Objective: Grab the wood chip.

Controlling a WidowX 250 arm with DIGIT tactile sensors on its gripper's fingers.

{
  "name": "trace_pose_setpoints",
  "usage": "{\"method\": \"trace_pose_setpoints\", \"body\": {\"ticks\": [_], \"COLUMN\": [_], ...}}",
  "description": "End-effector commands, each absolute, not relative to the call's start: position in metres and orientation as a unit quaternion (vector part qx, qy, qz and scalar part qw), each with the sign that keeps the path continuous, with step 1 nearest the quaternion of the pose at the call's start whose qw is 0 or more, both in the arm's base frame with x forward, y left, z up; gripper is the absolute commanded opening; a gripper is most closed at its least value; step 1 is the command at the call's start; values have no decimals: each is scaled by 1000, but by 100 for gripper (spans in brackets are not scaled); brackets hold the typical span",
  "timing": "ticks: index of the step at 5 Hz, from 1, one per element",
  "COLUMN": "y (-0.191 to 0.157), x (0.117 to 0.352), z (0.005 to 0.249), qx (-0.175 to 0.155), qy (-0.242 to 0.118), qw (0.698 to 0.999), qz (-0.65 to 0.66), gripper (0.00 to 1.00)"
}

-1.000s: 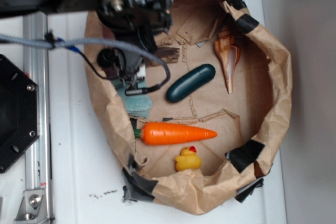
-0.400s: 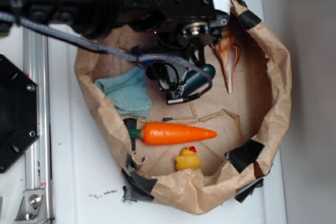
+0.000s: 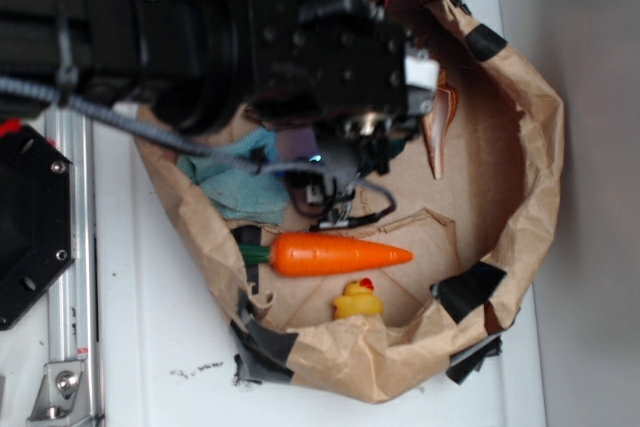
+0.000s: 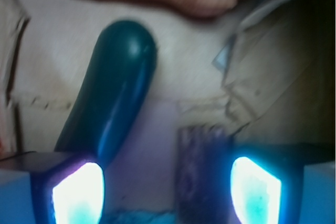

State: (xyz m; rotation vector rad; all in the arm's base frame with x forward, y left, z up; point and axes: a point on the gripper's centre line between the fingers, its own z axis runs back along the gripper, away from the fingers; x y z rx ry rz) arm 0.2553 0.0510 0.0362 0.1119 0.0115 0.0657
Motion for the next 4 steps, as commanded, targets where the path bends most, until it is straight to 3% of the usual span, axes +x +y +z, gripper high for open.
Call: {"method": "trace_pose_setpoints", "body": {"ticks": [1,2,4], "y": [49,57,77], "x": [262,277,279], "z": [15,5,17], "qx": [44,38,26], "qy": [-17,-20,-36], "qw": [999,999,999], "qz": [-3,5,13], "gripper": [100,100,100]}}
